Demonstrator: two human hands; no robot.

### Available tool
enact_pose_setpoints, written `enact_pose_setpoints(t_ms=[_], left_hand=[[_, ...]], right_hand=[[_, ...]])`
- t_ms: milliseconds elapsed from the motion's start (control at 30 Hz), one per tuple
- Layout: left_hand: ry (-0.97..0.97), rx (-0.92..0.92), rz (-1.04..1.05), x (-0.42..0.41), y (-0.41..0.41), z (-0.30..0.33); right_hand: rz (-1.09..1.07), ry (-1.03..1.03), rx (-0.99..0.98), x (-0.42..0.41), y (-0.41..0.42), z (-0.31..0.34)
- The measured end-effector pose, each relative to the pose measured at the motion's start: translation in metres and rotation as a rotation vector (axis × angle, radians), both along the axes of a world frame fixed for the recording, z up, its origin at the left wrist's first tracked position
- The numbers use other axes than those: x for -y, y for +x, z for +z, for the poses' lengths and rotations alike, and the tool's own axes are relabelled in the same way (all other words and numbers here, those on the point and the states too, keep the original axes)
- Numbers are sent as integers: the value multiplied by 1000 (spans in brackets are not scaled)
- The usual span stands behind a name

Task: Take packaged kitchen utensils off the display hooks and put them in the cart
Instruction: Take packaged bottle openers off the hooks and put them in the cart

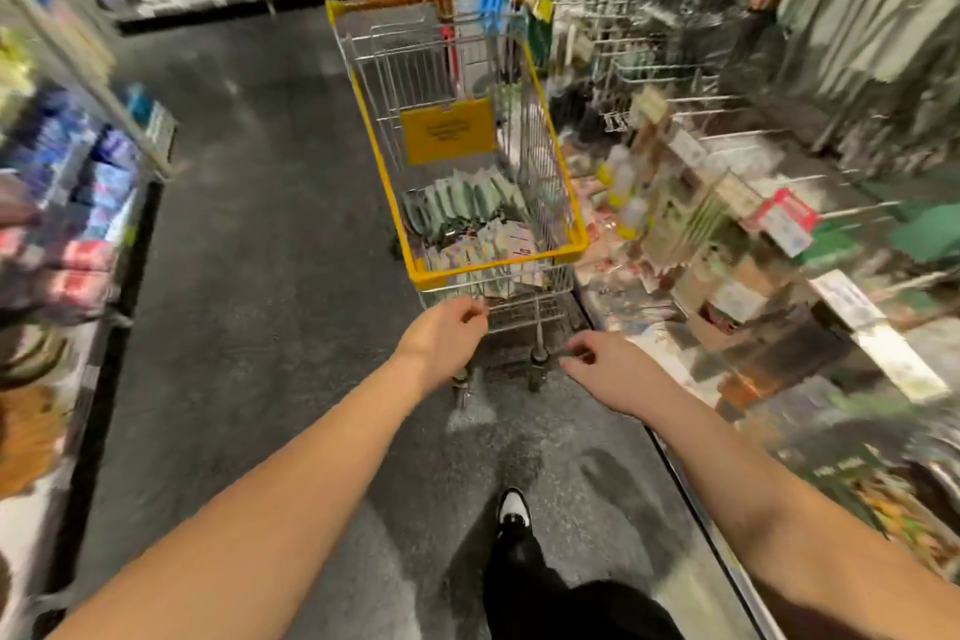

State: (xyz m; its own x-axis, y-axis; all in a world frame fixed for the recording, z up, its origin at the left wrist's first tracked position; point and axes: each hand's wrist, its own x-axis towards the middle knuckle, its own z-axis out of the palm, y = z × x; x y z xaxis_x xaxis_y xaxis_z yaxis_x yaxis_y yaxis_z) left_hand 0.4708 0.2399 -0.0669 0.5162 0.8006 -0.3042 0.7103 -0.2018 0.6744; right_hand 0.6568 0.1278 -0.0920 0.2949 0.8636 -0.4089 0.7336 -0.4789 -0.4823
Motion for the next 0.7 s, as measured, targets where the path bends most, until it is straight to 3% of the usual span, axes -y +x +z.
enact_pose_setpoints(t_ms=[200,333,400,533,700], left_hand=[[-16,-90,29,-107,35,-3],[-21,-101,72,-175,52,-9],[-63,-106,97,-207,63,-17],[-186,-91,108,-263,89,-40],[-356,-59,162,-331,123,-85]], right_hand=[[-14,29,-55,-99,41,-15],[42,41,69,-164,63,-17],[-172,8,-23,-194,69,-17],[-110,-8,49,-252,88,-37],[-224,-125,-76,-313,108,-79]])
